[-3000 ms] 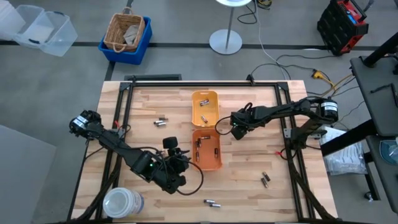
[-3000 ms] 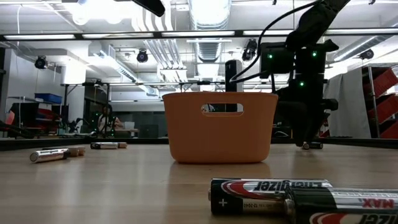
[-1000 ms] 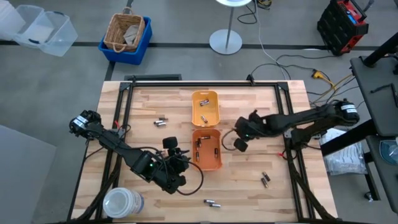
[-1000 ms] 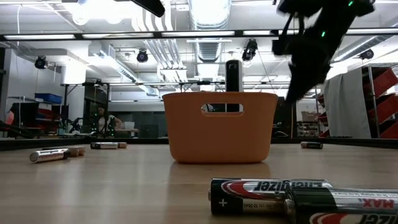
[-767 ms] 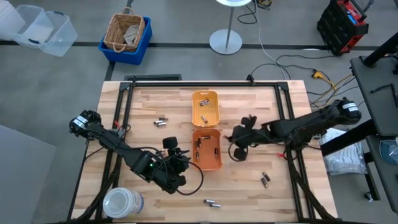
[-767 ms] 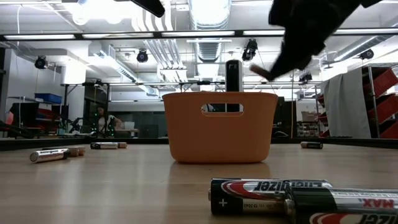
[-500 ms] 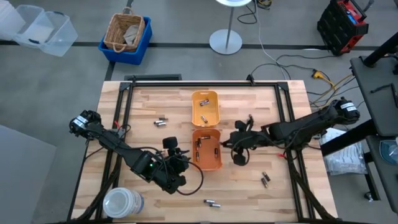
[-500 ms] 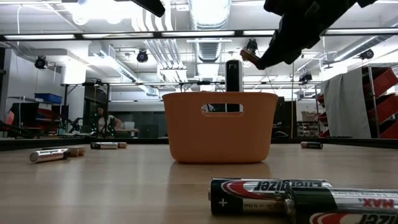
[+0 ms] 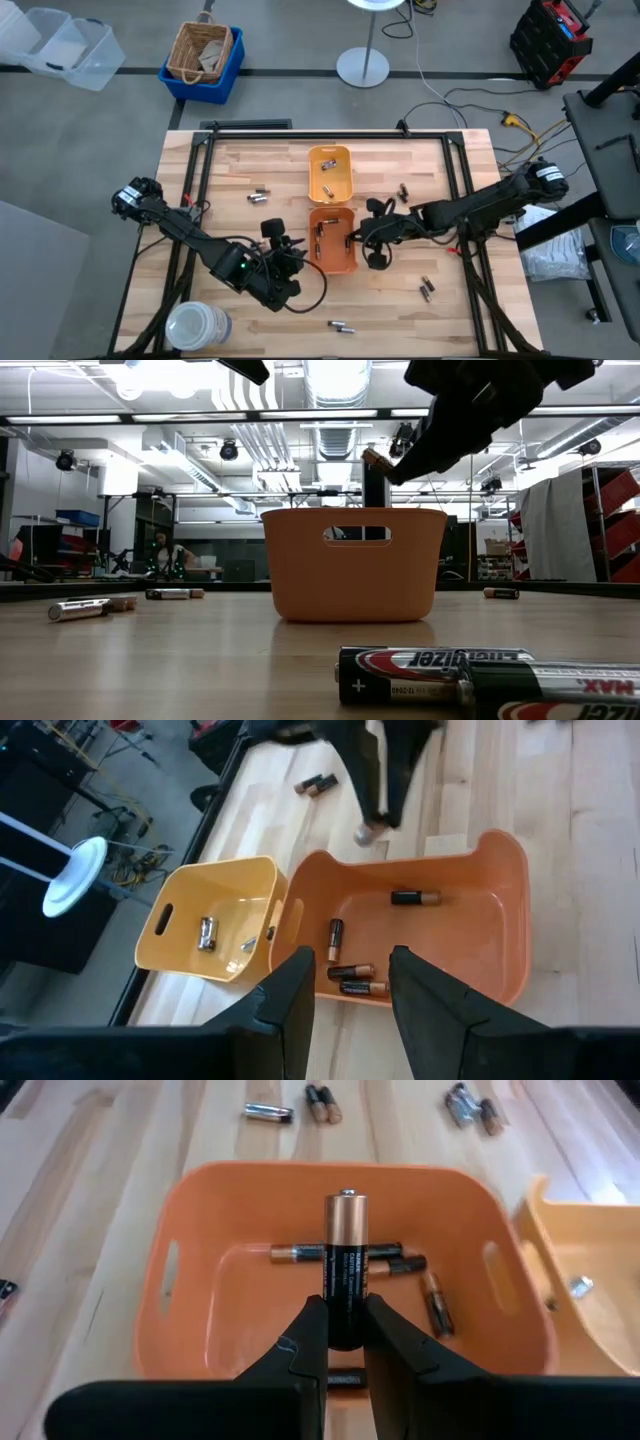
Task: Sort batteries
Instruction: Put the black battery into the orange bin
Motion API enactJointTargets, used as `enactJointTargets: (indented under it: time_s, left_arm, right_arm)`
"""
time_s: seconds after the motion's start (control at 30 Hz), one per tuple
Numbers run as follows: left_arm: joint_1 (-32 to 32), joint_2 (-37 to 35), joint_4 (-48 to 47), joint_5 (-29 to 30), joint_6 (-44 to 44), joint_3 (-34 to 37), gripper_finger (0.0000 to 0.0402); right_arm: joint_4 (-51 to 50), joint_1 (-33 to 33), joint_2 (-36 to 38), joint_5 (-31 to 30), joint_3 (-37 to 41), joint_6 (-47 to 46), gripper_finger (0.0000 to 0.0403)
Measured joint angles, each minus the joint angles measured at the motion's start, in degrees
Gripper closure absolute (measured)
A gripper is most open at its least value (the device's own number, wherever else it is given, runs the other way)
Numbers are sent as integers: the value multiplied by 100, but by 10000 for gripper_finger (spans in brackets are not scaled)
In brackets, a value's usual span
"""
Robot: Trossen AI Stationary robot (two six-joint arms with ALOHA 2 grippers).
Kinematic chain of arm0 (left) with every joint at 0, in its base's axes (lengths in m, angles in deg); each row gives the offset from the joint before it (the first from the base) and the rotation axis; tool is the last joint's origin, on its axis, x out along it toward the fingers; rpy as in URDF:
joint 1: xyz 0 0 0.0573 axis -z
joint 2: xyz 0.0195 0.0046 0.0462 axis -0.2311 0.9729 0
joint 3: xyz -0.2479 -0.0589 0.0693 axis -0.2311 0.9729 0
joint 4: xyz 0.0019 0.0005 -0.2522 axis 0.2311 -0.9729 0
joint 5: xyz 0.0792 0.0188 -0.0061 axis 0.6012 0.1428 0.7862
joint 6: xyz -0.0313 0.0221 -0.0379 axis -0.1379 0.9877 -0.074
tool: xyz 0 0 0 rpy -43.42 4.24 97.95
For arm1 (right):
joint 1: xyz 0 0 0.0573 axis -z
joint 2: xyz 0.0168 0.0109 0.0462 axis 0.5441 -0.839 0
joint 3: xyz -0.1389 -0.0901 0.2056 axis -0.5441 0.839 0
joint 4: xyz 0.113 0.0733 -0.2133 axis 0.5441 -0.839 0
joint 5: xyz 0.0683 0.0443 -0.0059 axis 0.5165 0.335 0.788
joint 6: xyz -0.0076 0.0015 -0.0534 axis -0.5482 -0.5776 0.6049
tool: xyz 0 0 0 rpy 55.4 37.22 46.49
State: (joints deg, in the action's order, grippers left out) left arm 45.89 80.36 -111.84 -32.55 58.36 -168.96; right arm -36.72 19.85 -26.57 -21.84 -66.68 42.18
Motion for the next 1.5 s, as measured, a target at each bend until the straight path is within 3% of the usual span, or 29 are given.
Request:
enactJointTargets:
  time_s: [0.37,0.6,0.9,1.5]
  left_arm:
    - [-1,0,-9,2,0,0,290]
    - [0,0,-8,2,0,0,290]
    - [0,0,-27,2,0,0,290]
    - [0,0,-50,0,0,0,290]
  right_arm:
    - [171,238,-648,24,-339,315,368]
    - [-1011,498,-1219,104,-1122,439,368]
    - [-1498,589,-1905,107,-1584,1055,368]
    - [-1546,690,-2186,58,-1656,1166,356]
